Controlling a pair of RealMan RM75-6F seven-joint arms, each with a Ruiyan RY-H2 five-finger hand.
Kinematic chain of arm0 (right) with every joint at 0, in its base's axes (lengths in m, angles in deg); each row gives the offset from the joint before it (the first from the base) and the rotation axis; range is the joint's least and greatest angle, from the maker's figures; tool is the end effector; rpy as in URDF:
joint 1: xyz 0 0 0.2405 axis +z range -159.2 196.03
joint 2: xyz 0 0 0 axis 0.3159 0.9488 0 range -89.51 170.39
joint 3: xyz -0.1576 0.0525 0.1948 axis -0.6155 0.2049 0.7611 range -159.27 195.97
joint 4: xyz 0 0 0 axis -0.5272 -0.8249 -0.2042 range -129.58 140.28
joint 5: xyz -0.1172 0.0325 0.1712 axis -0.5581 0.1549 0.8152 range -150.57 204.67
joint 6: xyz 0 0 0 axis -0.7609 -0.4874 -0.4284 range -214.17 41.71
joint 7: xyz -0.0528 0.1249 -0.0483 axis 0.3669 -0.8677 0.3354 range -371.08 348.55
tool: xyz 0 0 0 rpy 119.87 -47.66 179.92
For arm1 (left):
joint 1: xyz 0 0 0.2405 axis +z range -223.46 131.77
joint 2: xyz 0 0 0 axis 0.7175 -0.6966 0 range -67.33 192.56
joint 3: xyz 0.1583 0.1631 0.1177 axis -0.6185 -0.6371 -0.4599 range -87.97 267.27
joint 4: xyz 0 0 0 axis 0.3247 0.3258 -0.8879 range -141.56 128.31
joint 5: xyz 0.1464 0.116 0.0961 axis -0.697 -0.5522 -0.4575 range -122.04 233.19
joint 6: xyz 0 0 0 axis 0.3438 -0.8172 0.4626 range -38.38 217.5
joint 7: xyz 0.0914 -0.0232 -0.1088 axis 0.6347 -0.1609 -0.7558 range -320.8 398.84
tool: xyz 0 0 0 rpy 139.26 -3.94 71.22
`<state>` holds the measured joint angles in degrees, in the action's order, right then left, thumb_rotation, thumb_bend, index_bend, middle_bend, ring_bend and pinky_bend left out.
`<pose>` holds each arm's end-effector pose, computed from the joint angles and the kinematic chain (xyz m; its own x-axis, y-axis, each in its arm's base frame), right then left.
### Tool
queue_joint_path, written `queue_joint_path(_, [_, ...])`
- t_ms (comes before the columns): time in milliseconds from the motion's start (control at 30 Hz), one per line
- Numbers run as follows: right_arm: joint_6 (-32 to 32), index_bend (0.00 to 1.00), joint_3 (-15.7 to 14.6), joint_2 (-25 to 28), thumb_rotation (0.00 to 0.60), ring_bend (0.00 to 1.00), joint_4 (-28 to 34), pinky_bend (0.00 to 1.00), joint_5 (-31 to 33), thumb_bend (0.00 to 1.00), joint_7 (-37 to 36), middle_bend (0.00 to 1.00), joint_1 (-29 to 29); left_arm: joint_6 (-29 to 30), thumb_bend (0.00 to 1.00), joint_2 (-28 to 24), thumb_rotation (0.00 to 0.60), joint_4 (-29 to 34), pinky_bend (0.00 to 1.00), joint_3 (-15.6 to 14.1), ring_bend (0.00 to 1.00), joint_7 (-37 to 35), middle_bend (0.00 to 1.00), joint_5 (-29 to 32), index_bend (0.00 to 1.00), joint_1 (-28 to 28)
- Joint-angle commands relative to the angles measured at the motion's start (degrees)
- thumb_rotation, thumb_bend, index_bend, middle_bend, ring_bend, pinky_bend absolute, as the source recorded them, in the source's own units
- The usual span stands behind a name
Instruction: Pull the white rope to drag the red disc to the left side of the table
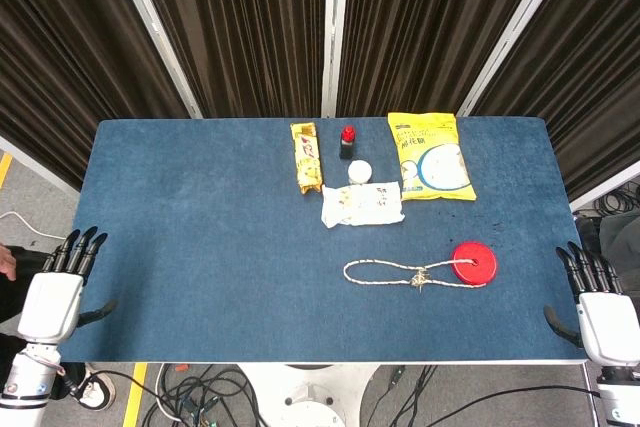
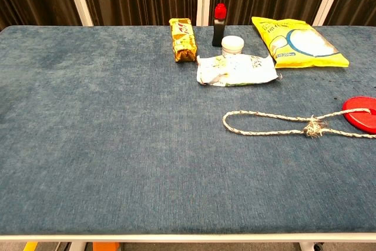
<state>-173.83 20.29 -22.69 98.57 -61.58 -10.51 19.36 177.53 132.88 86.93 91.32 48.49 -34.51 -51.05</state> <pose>-0.3135 -0.1562 0.1641 0.4123 -0.0016 0.9110 -0.9110 0.0069 0.4123 -0.2843 0.1766 0.1243 0.4316 -0.0336 0.9014 0.8974 -0.0860 -0.4328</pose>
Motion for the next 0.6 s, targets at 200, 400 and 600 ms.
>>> queue_joint_path(200, [0.19, 0.0, 0.11, -0.29, 0.6, 0.0, -0.11, 0.0, 0.27, 0.19, -0.27, 0.0, 0.08, -1.34, 0.06, -0.28, 0.6, 0.77, 0.16, -0.14, 0.0, 0.63, 0.04, -0.53, 0.08, -0.92])
queue_joint_path(400, [0.76, 0.0, 0.21, 0.39, 0.6, 0.0, -0.36, 0.0, 0.47, 0.19, -0.97, 0.0, 0.37, -7.61, 0.06, -0.41, 0.6, 1.37, 0.16, -0.71, 0.0, 1.25, 0.04, -4.56, 0.08, -5.92])
queue_joint_path(600, [-0.11, 0.0, 0.91, 1.49, 0.6, 0.0, -0.55, 0.0, 1.34, 0.18, -1.97, 0.0, 0.0, -19.41, 0.06, 1.5, 0.6, 2.43, 0.16, 0.89, 0.0, 2.27, 0.04, -9.0, 0.08, -16.39])
